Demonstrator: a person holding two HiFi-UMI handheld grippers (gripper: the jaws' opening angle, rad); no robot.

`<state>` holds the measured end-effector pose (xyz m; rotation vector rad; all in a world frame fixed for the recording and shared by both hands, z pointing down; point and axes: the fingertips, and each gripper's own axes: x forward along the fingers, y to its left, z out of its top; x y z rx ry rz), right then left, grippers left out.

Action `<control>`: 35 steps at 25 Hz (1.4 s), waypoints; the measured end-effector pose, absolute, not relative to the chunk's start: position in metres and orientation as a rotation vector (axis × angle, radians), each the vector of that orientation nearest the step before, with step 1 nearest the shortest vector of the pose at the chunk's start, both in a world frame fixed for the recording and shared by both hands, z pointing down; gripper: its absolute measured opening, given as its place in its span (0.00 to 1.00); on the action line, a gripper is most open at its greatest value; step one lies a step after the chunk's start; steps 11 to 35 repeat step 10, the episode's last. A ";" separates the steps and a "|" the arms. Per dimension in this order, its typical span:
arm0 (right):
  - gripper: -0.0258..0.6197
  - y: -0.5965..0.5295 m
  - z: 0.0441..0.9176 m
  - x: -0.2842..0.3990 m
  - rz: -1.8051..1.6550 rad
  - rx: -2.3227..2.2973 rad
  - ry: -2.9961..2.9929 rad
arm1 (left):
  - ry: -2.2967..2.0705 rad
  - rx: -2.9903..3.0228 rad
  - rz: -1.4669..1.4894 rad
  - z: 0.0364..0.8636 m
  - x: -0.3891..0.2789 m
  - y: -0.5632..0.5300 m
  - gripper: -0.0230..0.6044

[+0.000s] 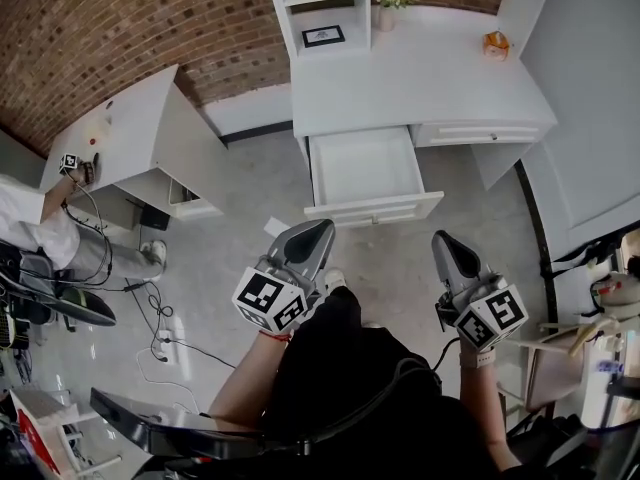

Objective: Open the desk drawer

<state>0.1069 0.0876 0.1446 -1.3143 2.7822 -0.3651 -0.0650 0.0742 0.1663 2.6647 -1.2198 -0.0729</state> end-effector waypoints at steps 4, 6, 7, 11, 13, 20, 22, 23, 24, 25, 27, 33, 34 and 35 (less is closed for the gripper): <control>0.04 0.086 0.148 0.110 -0.378 -1.313 2.777 | -1.222 2.668 -0.063 0.165 -0.063 0.075 0.04; 0.04 0.084 0.152 0.110 -0.390 -1.308 2.777 | -1.227 2.669 -0.055 0.165 -0.062 0.075 0.04; 0.04 0.083 0.154 0.110 -0.395 -1.306 2.777 | -1.230 2.668 -0.050 0.166 -0.063 0.075 0.04; 0.04 0.081 0.158 0.109 -0.411 -1.294 2.775 | -1.242 2.660 -0.033 0.169 -0.065 0.073 0.04; 0.04 0.081 0.158 0.109 -0.411 -1.294 2.775 | -1.242 2.660 -0.033 0.169 -0.065 0.073 0.04; 0.04 0.081 0.158 0.109 -0.411 -1.294 2.775 | -1.242 2.660 -0.033 0.169 -0.065 0.073 0.04; 0.04 0.081 0.158 0.109 -0.411 -1.294 2.775 | -1.242 2.660 -0.033 0.169 -0.065 0.073 0.04; 0.04 0.081 0.158 0.109 -0.411 -1.294 2.775 | -1.242 2.660 -0.033 0.169 -0.065 0.073 0.04; 0.04 0.081 0.158 0.109 -0.411 -1.294 2.775 | -1.242 2.660 -0.033 0.169 -0.065 0.073 0.04; 0.04 0.081 0.158 0.109 -0.411 -1.294 2.775 | -1.242 2.660 -0.033 0.169 -0.065 0.073 0.04; 0.04 0.081 0.158 0.109 -0.411 -1.294 2.775 | -1.242 2.660 -0.033 0.169 -0.065 0.073 0.04; 0.04 0.081 0.158 0.109 -0.411 -1.294 2.775 | -1.242 2.660 -0.033 0.169 -0.065 0.073 0.04; 0.04 0.081 0.158 0.109 -0.411 -1.294 2.775 | -1.242 2.660 -0.033 0.169 -0.065 0.073 0.04; 0.04 0.081 0.158 0.109 -0.411 -1.294 2.775 | -1.242 2.660 -0.033 0.169 -0.065 0.073 0.04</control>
